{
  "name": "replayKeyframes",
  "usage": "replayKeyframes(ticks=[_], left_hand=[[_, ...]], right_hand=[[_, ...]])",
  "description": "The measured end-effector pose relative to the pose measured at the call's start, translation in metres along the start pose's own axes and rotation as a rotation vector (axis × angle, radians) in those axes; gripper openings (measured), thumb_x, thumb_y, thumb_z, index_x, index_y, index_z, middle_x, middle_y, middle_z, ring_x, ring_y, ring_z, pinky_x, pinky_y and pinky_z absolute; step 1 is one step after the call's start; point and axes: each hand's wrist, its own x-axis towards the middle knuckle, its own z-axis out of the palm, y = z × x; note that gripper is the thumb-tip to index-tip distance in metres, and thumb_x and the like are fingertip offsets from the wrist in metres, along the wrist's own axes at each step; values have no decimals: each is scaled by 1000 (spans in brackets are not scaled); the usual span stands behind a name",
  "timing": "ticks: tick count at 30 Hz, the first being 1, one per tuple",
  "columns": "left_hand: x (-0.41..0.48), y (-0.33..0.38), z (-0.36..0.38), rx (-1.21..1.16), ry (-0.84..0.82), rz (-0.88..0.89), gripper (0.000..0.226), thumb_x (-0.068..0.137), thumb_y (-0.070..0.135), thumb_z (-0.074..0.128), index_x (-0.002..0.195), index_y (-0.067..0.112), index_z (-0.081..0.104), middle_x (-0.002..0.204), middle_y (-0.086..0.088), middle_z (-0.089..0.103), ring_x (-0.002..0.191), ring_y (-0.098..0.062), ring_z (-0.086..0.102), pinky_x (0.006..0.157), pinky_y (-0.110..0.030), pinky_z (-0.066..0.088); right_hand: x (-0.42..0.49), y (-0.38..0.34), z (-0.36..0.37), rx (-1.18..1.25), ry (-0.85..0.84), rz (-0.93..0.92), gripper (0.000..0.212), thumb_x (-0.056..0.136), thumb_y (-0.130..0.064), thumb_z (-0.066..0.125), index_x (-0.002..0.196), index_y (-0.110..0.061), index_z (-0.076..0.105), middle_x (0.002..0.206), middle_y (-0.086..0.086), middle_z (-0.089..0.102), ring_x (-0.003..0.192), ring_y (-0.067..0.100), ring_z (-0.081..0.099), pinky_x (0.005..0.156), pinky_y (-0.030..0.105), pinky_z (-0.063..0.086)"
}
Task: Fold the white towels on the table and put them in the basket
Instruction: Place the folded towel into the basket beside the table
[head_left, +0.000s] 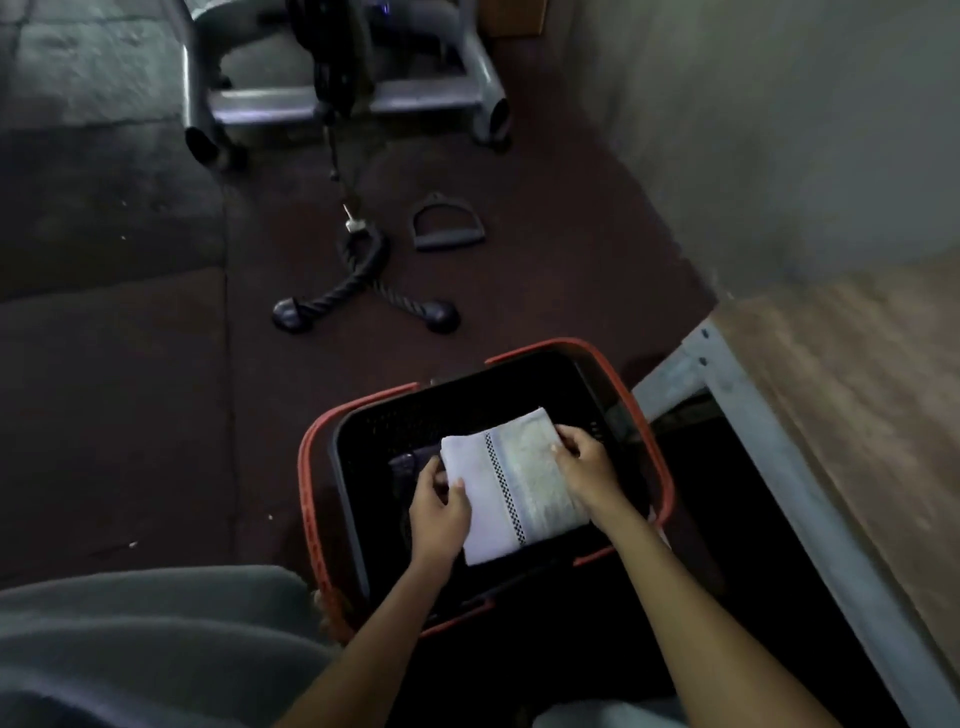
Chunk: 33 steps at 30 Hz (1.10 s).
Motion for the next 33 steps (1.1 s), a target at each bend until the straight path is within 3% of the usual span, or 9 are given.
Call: replayKeyframes(ticks=[6,15,17,19,21,23,25,28,33], left_hand=[[43,-50,41,-32,18,-149,40,89,6,54,128,14,50,101,-7,65,95,-24,62,84,-30,47],[77,-71,59,-45,75,-144,44,90,0,52,134,4,44,96,-5,59,88,-18,58,70,-15,43],[79,-68,58,-18,71,-136,40,89,2,51,130,4,48,101,-7,61,96,-27,61,74,-17,44],[76,-64,54,120,117,-4,45,85,9,45,129,2,51,117,-12,61,112,-31,57,94,-29,43],[70,-64,49,358,106,189,58,77,9,40,134,1,47,136,-17,50,129,-29,43,110,-35,32],[65,-66,45,629,-30,356,66,79,14,37,144,7,33,152,-12,29,143,-25,21,114,-36,20],[64,-73,44,859,-221,411,65,88,26,28,150,16,13,159,-3,3,146,-17,-3,117,-40,10],[76,-79,43,1060,-382,336,64,93,39,18,151,18,0,158,0,-12,144,-14,-16,116,-47,0],[103,-75,36,1275,-378,377,64,96,42,21,150,16,-2,159,0,-9,146,-20,-7,113,-53,-1]], right_hand=[[64,41,23,-59,-36,95,32,91,0,48,122,-6,57,113,10,62,103,17,56,86,24,41],[107,62,46,-111,1,84,34,90,3,48,123,0,56,119,19,62,111,27,57,85,22,38],[104,63,48,-180,-3,53,39,90,2,47,129,-1,50,126,19,58,118,31,53,91,25,38],[96,60,53,-287,-9,-6,53,90,-1,49,141,-1,35,143,20,42,133,32,40,106,29,29],[84,56,59,-479,-55,-99,65,90,-7,50,147,0,18,154,21,20,143,32,21,113,30,16],[70,57,66,-776,-166,-135,72,93,-16,46,150,-4,4,159,16,-2,147,28,0,117,33,5],[63,63,72,-996,-299,-113,73,94,-22,39,150,-7,-7,158,11,-16,146,23,-16,119,38,-1],[70,69,69,-1158,-394,-83,75,95,-29,36,149,-7,-12,157,9,-22,144,22,-22,119,43,-1],[89,81,62,-1233,-412,-142,79,95,-36,37,148,-8,-15,157,8,-21,145,21,-19,119,42,5]])
